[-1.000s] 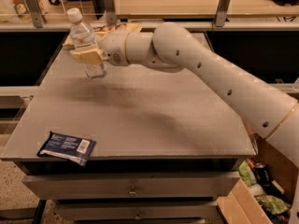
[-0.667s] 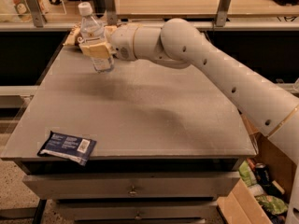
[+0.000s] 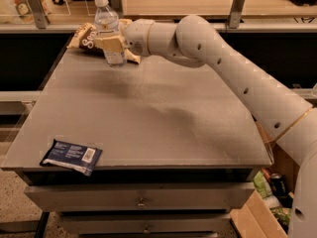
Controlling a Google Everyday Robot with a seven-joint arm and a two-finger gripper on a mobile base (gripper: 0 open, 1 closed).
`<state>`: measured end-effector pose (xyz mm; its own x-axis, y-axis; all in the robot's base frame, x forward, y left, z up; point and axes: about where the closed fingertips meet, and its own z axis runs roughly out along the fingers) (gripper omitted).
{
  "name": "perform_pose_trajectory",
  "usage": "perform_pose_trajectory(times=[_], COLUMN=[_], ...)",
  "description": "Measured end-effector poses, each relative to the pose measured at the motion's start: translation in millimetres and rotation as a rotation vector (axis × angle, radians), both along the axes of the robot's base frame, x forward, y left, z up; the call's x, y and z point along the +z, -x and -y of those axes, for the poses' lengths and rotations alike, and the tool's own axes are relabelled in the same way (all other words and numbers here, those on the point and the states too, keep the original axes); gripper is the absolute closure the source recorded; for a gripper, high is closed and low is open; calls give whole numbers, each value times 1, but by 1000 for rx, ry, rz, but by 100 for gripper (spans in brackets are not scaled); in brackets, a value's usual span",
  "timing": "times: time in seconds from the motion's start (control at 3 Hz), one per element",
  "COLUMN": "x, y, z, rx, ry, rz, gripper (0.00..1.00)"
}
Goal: Move blue plastic bottle near brown chip bag
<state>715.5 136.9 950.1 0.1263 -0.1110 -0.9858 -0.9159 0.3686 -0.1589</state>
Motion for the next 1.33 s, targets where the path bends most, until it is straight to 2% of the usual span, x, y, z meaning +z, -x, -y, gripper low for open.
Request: perform_pose_trajectory(times=[0.33,0.67,1.33], x=[-3,-13,-43], y=[-13,-23,-42], z=[4,4,-12], rx=[-15,-22,-27], ry=[-15,-21,-17], rz=[-2,-18,-49], gripper=[100,85,39])
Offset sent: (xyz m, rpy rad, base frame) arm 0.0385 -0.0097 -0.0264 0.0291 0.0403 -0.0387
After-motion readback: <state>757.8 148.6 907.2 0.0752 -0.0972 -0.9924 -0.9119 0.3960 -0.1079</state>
